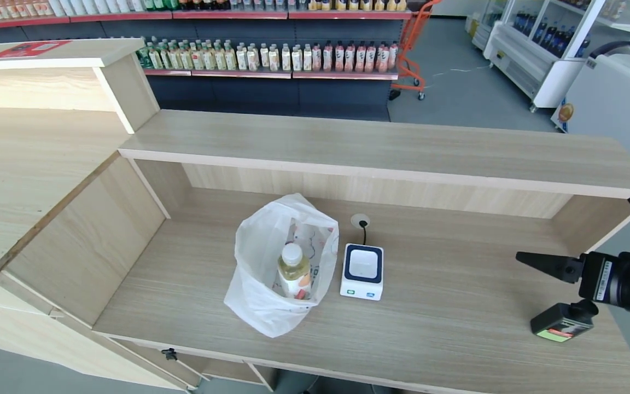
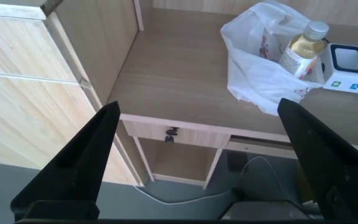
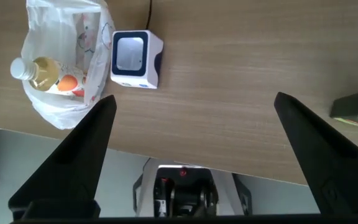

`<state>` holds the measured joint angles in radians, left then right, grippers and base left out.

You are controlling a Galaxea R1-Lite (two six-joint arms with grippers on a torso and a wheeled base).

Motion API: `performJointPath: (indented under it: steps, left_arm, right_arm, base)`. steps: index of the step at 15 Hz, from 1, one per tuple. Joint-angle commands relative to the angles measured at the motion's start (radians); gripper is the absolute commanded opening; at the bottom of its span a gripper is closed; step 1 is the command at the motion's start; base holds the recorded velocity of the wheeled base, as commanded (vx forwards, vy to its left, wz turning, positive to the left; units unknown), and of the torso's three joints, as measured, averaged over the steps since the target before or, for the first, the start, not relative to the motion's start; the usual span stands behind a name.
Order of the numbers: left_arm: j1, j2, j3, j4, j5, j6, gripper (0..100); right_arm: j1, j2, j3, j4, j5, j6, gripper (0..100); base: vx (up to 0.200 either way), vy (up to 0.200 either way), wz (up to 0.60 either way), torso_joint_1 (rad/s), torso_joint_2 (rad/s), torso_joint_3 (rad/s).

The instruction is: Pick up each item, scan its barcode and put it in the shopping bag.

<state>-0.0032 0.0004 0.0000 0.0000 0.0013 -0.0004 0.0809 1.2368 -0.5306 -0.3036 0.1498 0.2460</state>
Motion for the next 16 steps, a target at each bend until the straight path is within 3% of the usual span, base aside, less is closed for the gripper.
performJointPath:
  steps: [1, 4, 9, 12, 15, 16]
  left_arm:
    - [0.0, 0.001, 0.0, 0.0, 0.0, -0.001, 100]
    - [0.0, 0.001, 0.0, 0.0, 0.002, -0.009, 100]
    - [0.0, 0.001, 0.0, 0.0, 0.0, -0.003, 100]
    - [0.0, 0.001, 0.0, 0.0, 0.0, 0.0, 100]
    - [0.0, 0.0, 0.0, 0.0, 0.0, 0.002, 100]
    - [0.0, 0.0, 0.0, 0.0, 0.0, 0.002, 100]
  right_arm:
    - [0.0, 0.007, 0.0, 0.0, 0.001, 0.003, 100]
    - [0.0, 0.007, 0.006, 0.001, 0.001, 0.009, 100]
    - [-0.038, 0.024, 0.008, 0.001, -0.003, 0.009, 100]
    - [-0.096, 0.064, 0.008, 0.001, -0.015, -0.011, 100]
    - [-0.165, 0.107, 0.021, 0.004, -0.059, -0.128, 100]
    - [-0.23, 0.145, 0.015, 0.026, -0.073, -0.244, 100]
  base:
    - [-0.2, -0.2, 0.0, 0.007, 0.01, 0.012]
    - [-0.2, -0.2, 0.0, 0.004, 0.01, 0.001]
    - [0.0, 0.0, 0.0, 0.0, 0.0, 0.0]
    - [0.0, -0.2, 0.0, 0.006, 0.0, 0.001]
    - [0.0, -0.2, 0.0, 0.002, 0.0, 0.009]
    - [0.0, 0.0, 0.0, 0.0, 0.0, 0.0]
